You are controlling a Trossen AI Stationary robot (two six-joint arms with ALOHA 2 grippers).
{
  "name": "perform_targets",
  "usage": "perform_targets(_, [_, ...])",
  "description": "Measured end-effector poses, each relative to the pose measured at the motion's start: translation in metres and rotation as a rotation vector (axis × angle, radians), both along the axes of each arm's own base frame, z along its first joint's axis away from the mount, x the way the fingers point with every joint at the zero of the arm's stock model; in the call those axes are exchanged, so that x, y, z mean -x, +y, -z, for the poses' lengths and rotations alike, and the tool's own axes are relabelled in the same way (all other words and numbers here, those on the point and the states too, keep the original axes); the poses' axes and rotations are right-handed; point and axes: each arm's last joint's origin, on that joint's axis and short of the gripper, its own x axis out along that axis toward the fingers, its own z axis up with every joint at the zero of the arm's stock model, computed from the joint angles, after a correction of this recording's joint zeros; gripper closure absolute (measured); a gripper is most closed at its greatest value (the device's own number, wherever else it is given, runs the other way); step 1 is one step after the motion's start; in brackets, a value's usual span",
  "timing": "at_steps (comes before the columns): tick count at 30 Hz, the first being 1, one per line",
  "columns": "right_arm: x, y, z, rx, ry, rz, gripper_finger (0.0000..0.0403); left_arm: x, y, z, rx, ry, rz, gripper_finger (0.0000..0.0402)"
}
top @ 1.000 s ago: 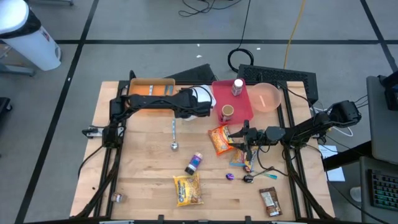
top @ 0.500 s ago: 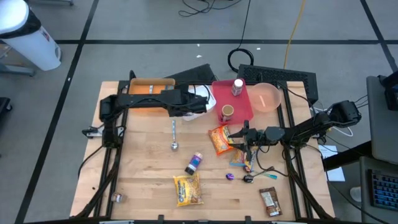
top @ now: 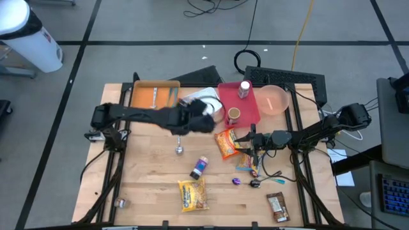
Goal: Pick & Place Food Item
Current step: Adjust the white bin
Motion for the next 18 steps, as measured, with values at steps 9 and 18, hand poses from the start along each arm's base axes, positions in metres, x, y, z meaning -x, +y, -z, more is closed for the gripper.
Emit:
perform_targets(9, [0.000,0.000,0.001,-0.010,0.009,-0.002,0.0239,-0.012,-0.043,0.035,0.022,-0.102,0.229,0.0234])
perform_targets(18, [0.000,0.000,-0.002,-0.012,-0.025,-0.001,0.0239,0.002,-0.035,0.099,0.163,-0.079,0.215,0.0288])
